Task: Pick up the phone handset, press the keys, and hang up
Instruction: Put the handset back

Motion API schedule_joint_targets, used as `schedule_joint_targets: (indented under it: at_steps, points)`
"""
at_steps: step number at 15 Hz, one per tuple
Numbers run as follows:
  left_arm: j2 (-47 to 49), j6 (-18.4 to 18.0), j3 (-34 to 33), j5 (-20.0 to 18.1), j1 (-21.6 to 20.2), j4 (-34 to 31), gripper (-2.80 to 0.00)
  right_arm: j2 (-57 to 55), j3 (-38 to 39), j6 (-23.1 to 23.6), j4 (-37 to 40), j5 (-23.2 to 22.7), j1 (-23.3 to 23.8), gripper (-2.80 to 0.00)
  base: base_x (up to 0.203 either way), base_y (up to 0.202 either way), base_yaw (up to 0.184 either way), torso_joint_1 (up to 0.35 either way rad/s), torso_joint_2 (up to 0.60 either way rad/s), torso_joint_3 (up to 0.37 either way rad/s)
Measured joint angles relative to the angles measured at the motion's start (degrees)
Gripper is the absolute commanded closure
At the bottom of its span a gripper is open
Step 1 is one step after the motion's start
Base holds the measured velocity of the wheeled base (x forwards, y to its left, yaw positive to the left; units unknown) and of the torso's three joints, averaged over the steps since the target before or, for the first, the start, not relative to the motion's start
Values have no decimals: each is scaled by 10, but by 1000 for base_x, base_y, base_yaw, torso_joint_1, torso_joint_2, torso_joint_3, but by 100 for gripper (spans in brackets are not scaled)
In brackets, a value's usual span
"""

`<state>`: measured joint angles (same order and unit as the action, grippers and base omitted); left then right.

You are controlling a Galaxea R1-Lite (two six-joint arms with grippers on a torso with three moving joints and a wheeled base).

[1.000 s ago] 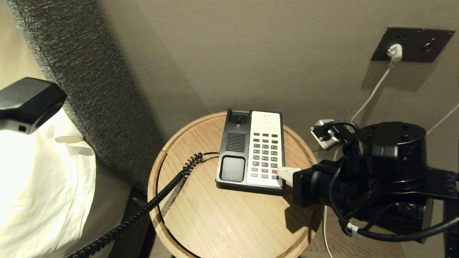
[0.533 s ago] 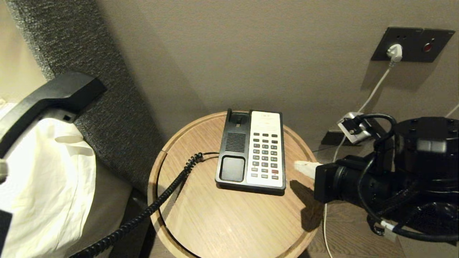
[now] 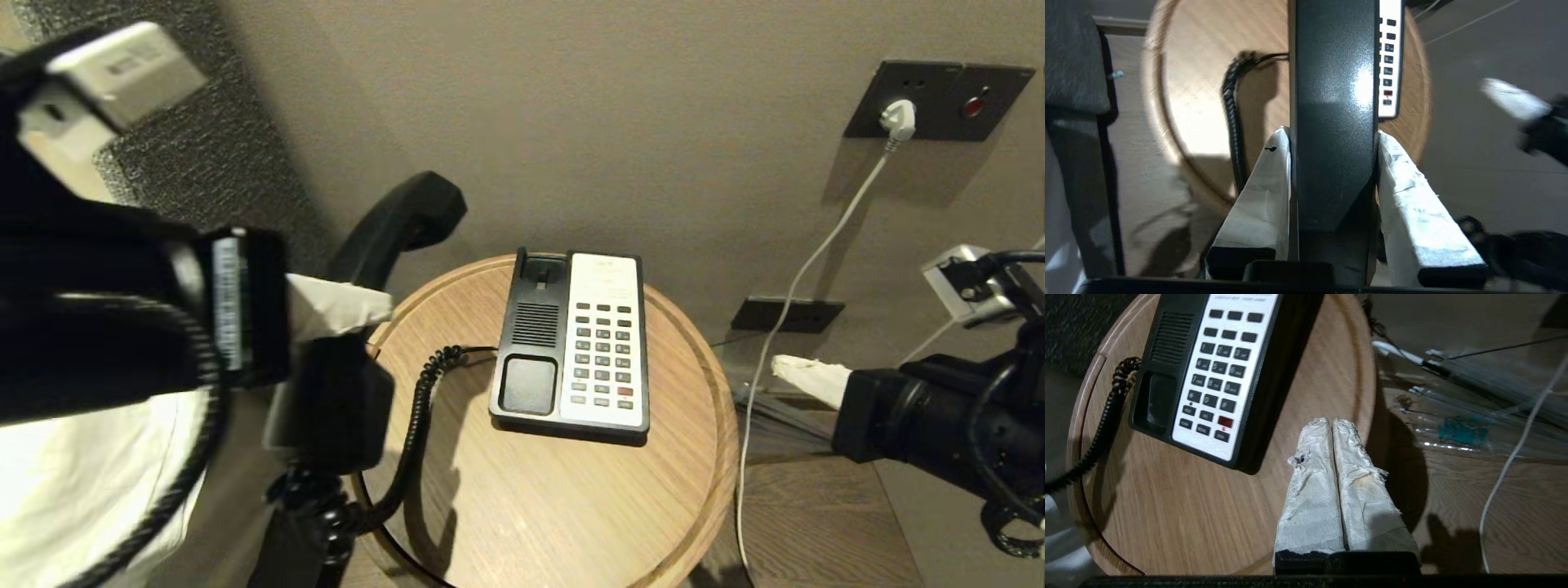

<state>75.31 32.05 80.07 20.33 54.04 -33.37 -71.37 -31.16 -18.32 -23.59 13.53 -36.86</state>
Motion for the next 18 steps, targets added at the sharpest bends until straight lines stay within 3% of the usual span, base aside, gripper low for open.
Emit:
schedule_joint_targets:
  at_steps: [4,11,18]
  points:
    - [120,-22,61,40,12,12,0,54,45,-1,0,8,10,0,0,0,0,0,0,0]
    - [262,-29,133,81,10,13,0,118,88,-2,0,8,18,0,0,0,0,0,0,0]
    - [321,-29,184,82,-18,12,0,152,132,-2,0,7,18,0,0,0,0,0,0,0]
